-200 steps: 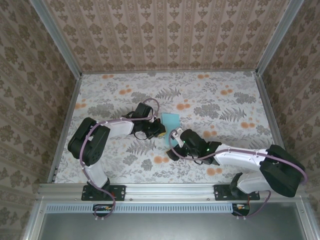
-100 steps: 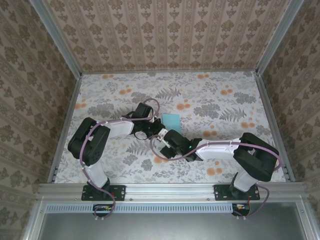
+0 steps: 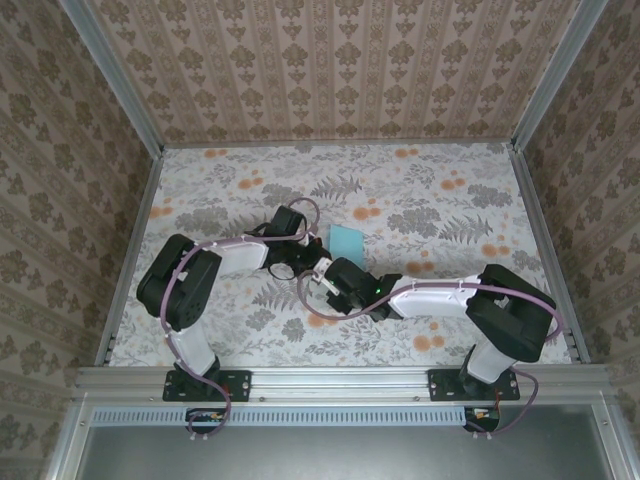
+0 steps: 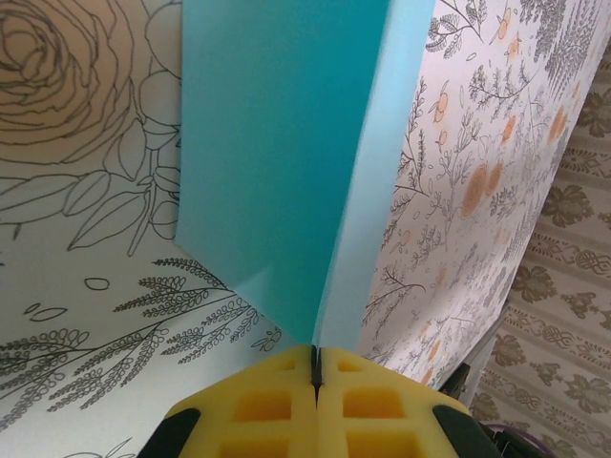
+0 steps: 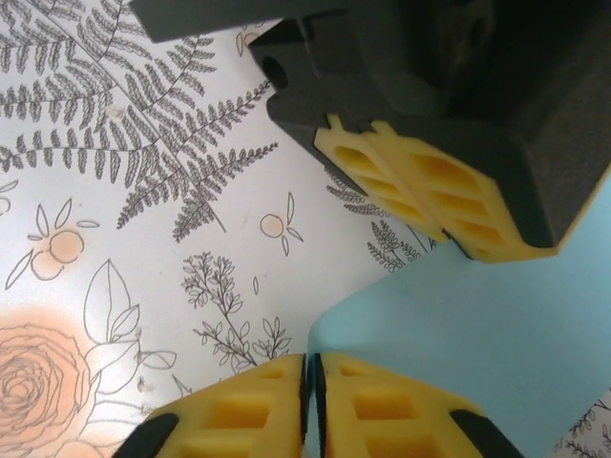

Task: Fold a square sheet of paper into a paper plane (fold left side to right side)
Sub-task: Third fold the triangle at the center of the table.

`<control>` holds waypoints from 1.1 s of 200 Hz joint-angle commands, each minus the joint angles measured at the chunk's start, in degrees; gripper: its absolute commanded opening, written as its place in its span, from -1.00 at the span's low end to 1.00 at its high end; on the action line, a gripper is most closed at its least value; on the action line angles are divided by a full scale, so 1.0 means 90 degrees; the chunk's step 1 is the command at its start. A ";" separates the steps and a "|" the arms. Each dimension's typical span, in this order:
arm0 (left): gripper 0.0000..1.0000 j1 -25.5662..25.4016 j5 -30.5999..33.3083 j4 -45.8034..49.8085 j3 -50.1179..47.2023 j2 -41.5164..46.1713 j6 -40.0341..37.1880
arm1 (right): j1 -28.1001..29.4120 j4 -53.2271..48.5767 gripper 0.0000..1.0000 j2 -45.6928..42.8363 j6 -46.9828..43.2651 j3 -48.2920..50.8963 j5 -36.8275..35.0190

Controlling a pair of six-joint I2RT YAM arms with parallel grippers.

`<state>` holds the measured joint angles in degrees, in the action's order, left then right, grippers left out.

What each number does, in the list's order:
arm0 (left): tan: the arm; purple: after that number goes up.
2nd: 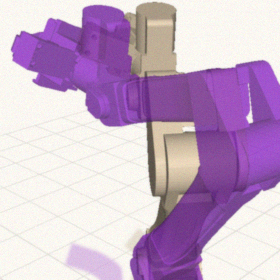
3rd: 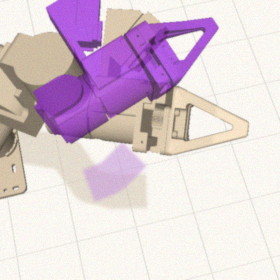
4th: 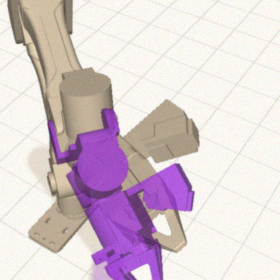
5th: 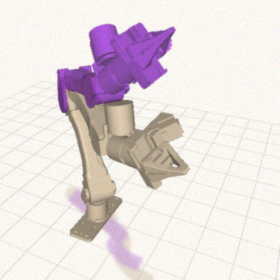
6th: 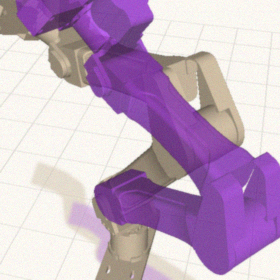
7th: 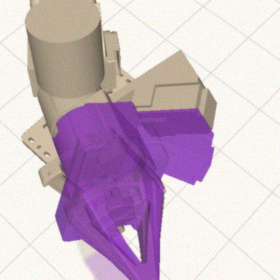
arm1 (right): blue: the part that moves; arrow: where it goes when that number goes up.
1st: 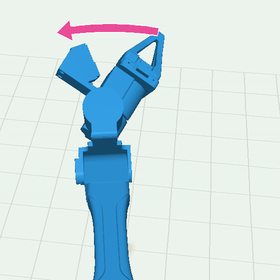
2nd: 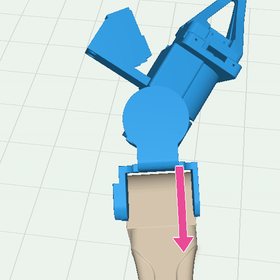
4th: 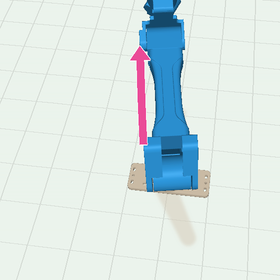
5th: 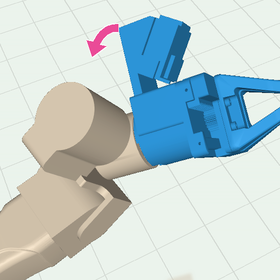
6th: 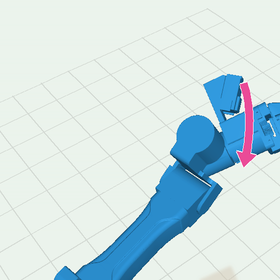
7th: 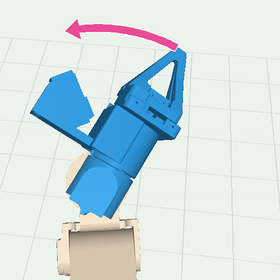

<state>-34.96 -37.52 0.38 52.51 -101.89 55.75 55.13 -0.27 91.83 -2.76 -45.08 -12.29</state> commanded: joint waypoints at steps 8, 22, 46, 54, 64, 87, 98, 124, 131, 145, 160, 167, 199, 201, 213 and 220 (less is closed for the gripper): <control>-0.89 -0.0012 -0.0102 0.0140 0.0013 -0.0077 -0.0152 | -0.0039 -0.0413 -0.96 -0.0291 0.0119 -0.0125 0.0393; -0.79 0.0024 -0.0080 0.0327 0.0040 -0.0029 -0.0338 | -0.0078 -0.0512 -1.00 -0.0328 0.0187 -0.0138 0.0598; -0.57 0.0130 0.0023 0.0748 0.0058 0.0204 -0.0687 | -0.0184 -0.0672 -1.00 -0.0422 0.0326 -0.0133 0.1045; -0.48 0.0180 0.0028 0.0914 0.0073 0.0303 -0.0832 | -0.0240 -0.0725 -1.00 -0.0447 0.0378 -0.0130 0.1204; -0.40 0.0248 0.0034 0.1115 0.0093 0.0428 -0.1009 | -0.0292 -0.0775 -1.00 -0.0491 0.0460 -0.0129 0.1368; -0.26 0.0432 0.0225 0.1664 0.0206 0.0669 -0.1432 | -0.0430 -0.0824 -1.00 -0.0562 0.0614 -0.0136 0.1794; -0.26 0.0509 0.0277 0.1865 0.0286 0.0729 -0.1624 | -0.0507 -0.0830 -1.00 -0.0582 0.0690 -0.0146 0.1962; -0.50 0.0547 0.0218 0.2059 0.0638 0.0604 -0.2050 | -0.0657 -0.0810 -1.00 -0.0584 0.0912 -0.0147 0.2241; -0.56 0.0530 0.0167 0.2059 0.0762 0.0502 -0.2138 | -0.0708 -0.0787 -1.00 -0.0557 0.0963 -0.0143 0.2313; -0.67 0.0492 0.0123 0.2074 0.1033 0.0238 -0.2296 | -0.0790 -0.0760 -1.00 -0.0497 0.1088 -0.0166 0.2445; -0.73 0.0419 -0.0112 0.2083 0.1352 -0.0066 -0.2440 | -0.0874 -0.0714 -1.00 -0.0433 0.1207 -0.0168 0.2588; -0.74 0.0373 -0.0158 0.2096 0.1528 -0.0238 -0.2501 | -0.0896 -0.0694 -1.00 -0.0410 0.1254 -0.0167 0.2629; -0.79 0.0206 -0.0323 0.2230 0.2249 -0.0989 -0.2731 | -0.1050 -0.0558 -1.00 -0.0295 0.1427 -0.0151 0.2890; -0.79 0.0196 -0.0331 0.2244 0.2302 -0.1036 -0.2733 | -0.1056 -0.0551 -1.00 -0.0285 0.1437 -0.0156 0.2907; -0.80 0.0146 -0.0381 0.2287 0.2540 -0.1286 -0.2836 | -0.1093 -0.0526 -1.00 -0.0253 0.1474 -0.0157 0.2980; -0.80 0.0118 -0.0411 0.2317 0.2662 -0.1419 -0.2866 | -0.1122 -0.0521 -1.00 -0.0219 0.1486 -0.0161 0.3027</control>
<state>-32.97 -38.79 18.48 72.53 -111.15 33.65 45.84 -6.07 88.38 8.69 -45.08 11.62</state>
